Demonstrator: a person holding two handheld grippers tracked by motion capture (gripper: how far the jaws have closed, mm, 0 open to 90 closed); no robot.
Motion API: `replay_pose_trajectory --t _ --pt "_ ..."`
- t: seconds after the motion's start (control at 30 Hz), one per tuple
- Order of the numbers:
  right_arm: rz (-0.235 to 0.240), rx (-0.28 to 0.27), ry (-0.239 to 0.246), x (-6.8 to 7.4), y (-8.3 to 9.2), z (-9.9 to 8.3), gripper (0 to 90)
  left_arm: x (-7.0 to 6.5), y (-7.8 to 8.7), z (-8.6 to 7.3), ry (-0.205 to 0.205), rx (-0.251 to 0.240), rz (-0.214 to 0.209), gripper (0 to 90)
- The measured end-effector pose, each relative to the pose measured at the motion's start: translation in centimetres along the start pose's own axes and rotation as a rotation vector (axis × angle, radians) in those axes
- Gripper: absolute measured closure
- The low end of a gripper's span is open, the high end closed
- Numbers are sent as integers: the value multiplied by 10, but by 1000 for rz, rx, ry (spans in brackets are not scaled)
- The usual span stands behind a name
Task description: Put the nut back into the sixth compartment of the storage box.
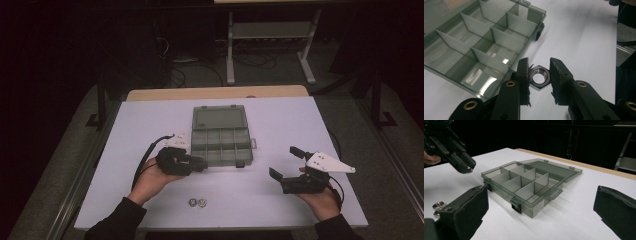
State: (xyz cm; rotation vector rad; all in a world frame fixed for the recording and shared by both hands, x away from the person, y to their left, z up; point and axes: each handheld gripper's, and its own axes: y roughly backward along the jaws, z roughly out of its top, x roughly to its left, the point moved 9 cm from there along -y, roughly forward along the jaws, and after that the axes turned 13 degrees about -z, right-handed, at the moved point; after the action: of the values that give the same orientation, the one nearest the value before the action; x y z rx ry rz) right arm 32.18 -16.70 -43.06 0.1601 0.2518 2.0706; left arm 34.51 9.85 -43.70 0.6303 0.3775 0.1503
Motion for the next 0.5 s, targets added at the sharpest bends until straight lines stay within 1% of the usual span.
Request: replay_pose_trajectory --t 0.03,0.07,0.1,0.13,0.33,0.37,0.4,0.43,0.5 --pt "0 0 0 0 0 0 0 1 0 2 5 -3 -1 703" --pt "0 0 -2 0 0 0 0 3 -1 4 -1 1 2 703" --pt "-1 0 -2 0 0 0 0 3 -1 4 -1 1 2 703" --pt "0 0 -3 0 0 0 0 5 -2 8 1 -1 -1 703" --pt "0 1 -10 0 0 0 0 13 -7 18 -3 7 3 703" --pt "1 6 -16 1 0 0 0 14 -8 20 2 5 1 703" --pt "1 6 -15 0 0 0 0 16 -9 21 -5 8 4 703" --pt "0 1 -10 0 0 0 0 17 -10 23 -2 4 3 703" --pt "-1 0 -10 0 0 0 0 19 -13 25 -5 13 6 703"
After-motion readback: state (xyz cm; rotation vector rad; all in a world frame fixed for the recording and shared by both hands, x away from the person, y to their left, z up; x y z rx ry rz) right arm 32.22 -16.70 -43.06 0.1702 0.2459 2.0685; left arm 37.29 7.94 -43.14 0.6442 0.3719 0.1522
